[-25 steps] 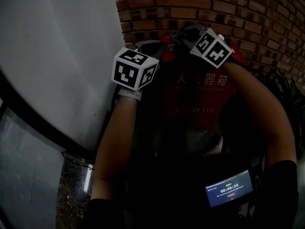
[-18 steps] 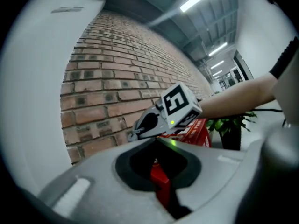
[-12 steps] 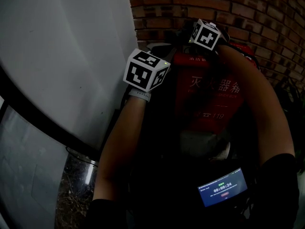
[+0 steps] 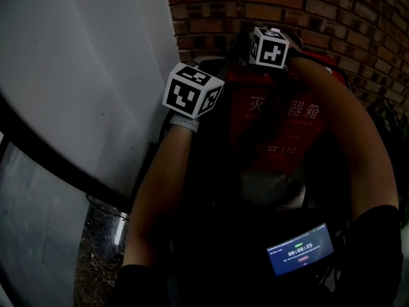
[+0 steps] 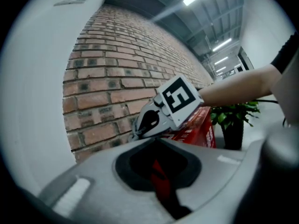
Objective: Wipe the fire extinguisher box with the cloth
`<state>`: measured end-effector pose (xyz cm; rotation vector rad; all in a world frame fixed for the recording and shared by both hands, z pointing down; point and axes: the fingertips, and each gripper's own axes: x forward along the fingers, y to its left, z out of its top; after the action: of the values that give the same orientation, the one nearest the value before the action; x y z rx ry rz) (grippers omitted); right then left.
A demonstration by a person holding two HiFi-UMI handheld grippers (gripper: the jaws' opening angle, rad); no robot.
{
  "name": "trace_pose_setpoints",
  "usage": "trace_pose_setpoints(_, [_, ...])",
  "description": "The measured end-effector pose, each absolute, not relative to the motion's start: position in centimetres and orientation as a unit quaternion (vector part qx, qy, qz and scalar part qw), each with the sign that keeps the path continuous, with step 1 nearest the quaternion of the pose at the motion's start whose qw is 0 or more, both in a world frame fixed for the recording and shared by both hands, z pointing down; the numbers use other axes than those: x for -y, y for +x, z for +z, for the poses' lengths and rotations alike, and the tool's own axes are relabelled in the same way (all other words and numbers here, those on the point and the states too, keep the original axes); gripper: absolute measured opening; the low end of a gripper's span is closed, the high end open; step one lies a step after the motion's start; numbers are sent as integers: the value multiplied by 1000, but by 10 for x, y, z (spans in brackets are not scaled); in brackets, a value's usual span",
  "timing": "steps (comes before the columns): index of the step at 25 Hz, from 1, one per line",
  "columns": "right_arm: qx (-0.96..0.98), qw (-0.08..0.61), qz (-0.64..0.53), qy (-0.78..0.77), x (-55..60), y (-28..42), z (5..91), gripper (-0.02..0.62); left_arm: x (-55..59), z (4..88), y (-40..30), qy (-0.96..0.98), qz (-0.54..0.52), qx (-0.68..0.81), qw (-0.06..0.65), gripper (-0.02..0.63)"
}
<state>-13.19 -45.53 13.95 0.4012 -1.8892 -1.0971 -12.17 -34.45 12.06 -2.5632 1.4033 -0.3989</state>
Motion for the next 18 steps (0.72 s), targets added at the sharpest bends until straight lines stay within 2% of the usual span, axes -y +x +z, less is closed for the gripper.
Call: trace_pose_setpoints(18, [764,419,-478,110,331,-119,137,29,307,110,-104,-857,-153,-483,100,3])
